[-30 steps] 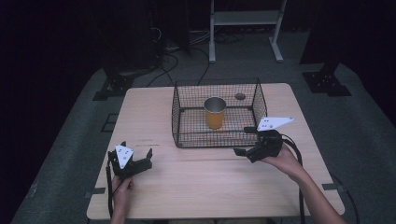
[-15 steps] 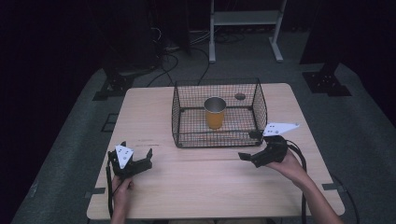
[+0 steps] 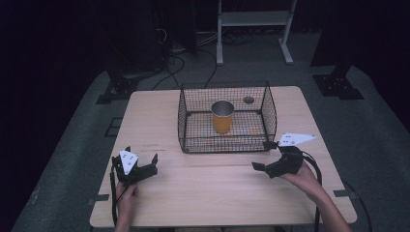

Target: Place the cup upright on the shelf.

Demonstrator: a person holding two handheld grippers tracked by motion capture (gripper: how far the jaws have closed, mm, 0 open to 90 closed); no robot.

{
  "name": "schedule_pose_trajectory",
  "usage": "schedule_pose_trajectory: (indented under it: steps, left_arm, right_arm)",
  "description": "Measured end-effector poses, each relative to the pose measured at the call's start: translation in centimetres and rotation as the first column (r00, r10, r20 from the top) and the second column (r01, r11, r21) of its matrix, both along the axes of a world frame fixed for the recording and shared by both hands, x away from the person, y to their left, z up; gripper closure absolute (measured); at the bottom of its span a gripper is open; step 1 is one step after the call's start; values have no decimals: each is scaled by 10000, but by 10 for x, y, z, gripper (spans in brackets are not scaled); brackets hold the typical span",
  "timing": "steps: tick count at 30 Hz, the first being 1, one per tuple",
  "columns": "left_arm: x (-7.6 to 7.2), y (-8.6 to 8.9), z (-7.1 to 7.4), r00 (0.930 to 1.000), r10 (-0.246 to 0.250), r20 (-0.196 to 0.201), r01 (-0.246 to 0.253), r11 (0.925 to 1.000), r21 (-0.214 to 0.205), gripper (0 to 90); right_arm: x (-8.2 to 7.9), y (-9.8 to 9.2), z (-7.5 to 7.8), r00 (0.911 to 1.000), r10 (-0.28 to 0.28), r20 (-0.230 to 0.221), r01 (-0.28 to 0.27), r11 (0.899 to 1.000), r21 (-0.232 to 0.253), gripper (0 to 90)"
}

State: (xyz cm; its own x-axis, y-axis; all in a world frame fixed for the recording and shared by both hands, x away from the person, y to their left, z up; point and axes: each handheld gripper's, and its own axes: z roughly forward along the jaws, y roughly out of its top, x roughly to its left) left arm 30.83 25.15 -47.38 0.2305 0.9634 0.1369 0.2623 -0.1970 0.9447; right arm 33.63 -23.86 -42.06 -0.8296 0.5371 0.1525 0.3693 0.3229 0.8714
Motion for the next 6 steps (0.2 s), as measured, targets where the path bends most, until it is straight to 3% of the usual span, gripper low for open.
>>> schedule_pose_trajectory:
  steps: [6]
  left_arm:
    - [0, 0, 0, 10000, 35, 0, -35, 10000, 13, 0]
  right_arm:
    - [-15, -5, -9, 9996, -243, 125, 242, 9997, 83, 18]
